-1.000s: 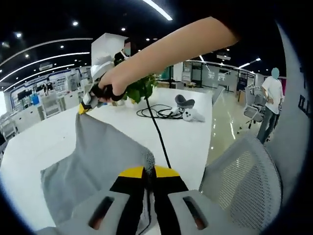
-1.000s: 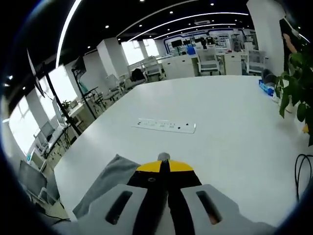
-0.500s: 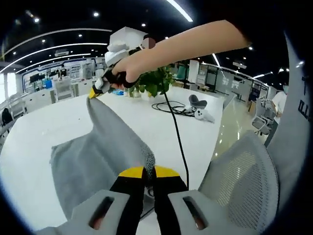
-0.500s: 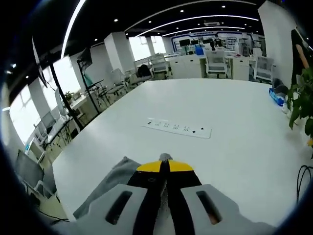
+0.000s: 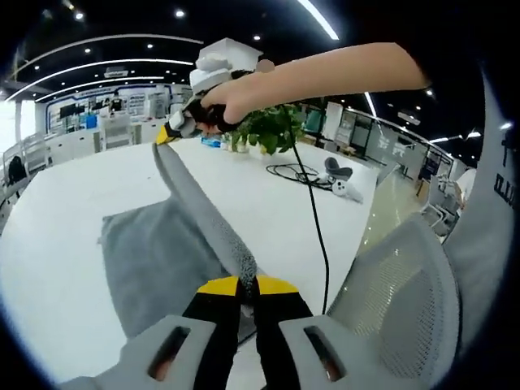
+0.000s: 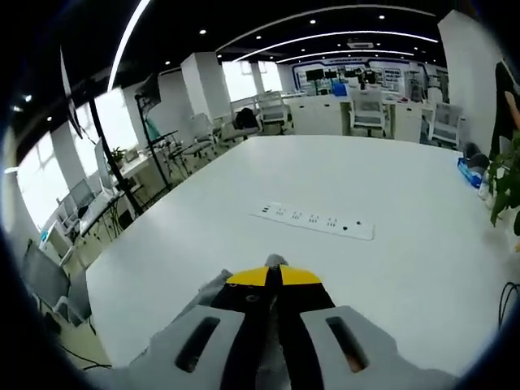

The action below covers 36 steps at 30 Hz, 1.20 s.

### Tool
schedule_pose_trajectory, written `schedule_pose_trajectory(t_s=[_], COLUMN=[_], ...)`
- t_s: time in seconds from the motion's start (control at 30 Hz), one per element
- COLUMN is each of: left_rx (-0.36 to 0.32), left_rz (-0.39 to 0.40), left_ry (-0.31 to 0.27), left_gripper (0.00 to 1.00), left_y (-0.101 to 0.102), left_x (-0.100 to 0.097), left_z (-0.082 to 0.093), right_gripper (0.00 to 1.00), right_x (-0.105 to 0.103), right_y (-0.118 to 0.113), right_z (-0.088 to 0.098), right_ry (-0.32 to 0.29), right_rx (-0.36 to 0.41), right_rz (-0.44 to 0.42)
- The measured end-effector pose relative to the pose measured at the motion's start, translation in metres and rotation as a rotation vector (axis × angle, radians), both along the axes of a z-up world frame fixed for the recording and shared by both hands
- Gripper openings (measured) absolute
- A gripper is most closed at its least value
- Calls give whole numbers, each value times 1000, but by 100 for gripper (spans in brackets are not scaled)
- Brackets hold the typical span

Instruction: Fold the towel on the table until its edges align and the towel forms a compact rectangular stack.

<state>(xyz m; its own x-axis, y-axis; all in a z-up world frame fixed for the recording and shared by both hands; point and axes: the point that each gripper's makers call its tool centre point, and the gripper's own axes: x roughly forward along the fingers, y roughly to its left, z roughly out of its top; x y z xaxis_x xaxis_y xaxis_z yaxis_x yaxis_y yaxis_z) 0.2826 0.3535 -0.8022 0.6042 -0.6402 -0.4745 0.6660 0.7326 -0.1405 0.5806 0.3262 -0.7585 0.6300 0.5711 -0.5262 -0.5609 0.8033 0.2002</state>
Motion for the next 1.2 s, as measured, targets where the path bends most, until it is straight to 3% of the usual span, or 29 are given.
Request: schedule_pose_trajectory(t_s=[0.33, 0.7, 0.9, 1.2], left_rx=[-31, -61, -72, -138], left_rz=[51, 36, 64, 93], left_ry=[74, 126, 114, 66], left_gripper=[5, 4, 3, 2], left_y=[34, 59, 71, 72], left_x=[-4, -14, -14, -16], left_z=[-13, -26, -26, -7], right_gripper=[0, 0, 0, 0], right_x=[3, 2, 0, 0], right_y=[30, 57, 69, 79], right_z=[-9, -20, -23, -16], right_ry=[0, -1, -6, -7], right_rx=[-18, -53, -53, -45], right_rz=[17, 31, 31, 34])
